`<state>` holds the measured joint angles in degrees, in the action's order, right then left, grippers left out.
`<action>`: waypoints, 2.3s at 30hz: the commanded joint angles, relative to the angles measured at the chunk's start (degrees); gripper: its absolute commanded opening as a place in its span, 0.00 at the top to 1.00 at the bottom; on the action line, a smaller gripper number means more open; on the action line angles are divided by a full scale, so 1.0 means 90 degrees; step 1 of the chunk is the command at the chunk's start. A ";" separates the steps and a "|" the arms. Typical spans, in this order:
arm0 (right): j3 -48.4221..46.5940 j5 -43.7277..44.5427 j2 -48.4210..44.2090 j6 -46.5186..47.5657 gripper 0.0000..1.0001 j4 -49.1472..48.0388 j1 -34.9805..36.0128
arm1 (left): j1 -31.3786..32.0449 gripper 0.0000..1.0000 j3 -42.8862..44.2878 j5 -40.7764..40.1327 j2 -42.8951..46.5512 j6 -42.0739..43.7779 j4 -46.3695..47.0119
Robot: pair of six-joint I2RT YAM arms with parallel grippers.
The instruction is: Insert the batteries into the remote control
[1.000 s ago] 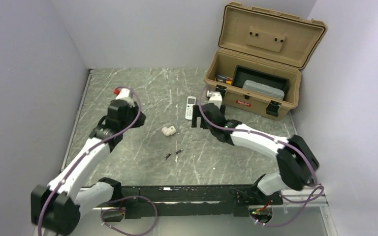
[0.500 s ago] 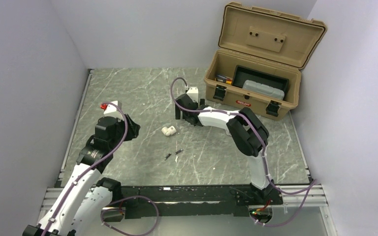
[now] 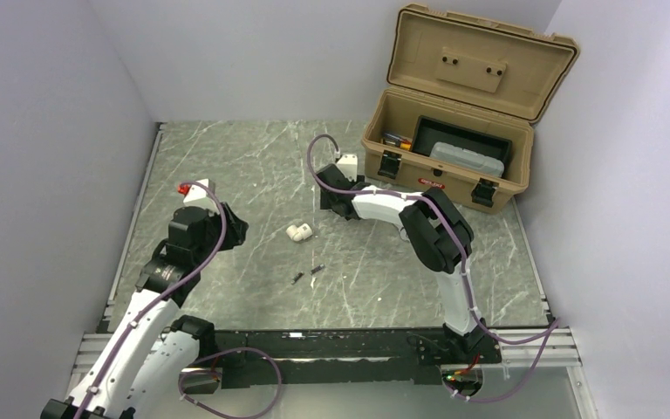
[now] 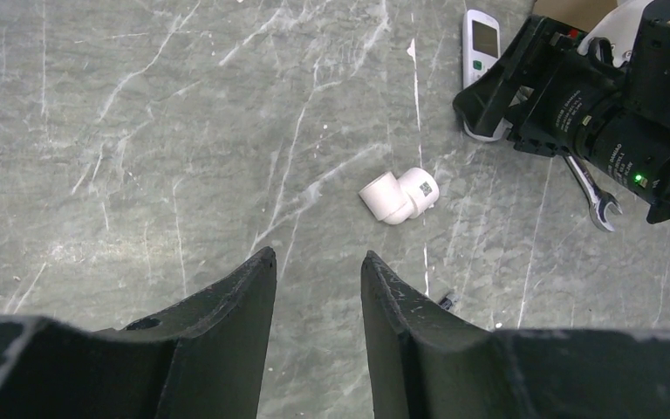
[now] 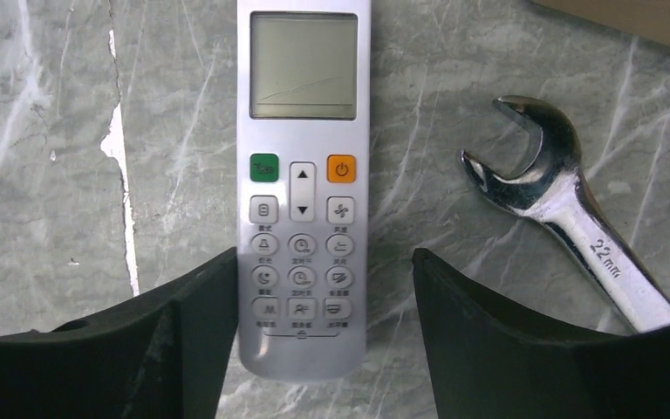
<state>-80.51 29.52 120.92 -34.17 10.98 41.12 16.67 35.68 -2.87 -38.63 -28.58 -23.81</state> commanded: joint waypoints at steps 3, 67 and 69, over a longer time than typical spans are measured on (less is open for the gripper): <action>-0.0054 -0.0069 0.0137 -0.0014 0.34 0.0025 0.0002 | -0.0050 0.54 0.0087 0.0021 -0.0082 -0.0038 0.0156; 0.3707 -0.7450 -0.4578 -0.7814 1.00 -1.2134 -0.1238 | 0.0904 0.01 0.1834 0.3772 -0.4521 -0.5829 1.3231; 0.3638 -0.7487 -0.4631 -0.7819 1.00 -1.2130 -0.1166 | 0.1019 0.01 0.1959 0.3795 -0.4725 -0.5848 1.3232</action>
<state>-45.10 -37.47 82.02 -102.91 -82.83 29.43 24.18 50.35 29.21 -77.54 -79.61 85.43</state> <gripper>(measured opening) 0.513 0.994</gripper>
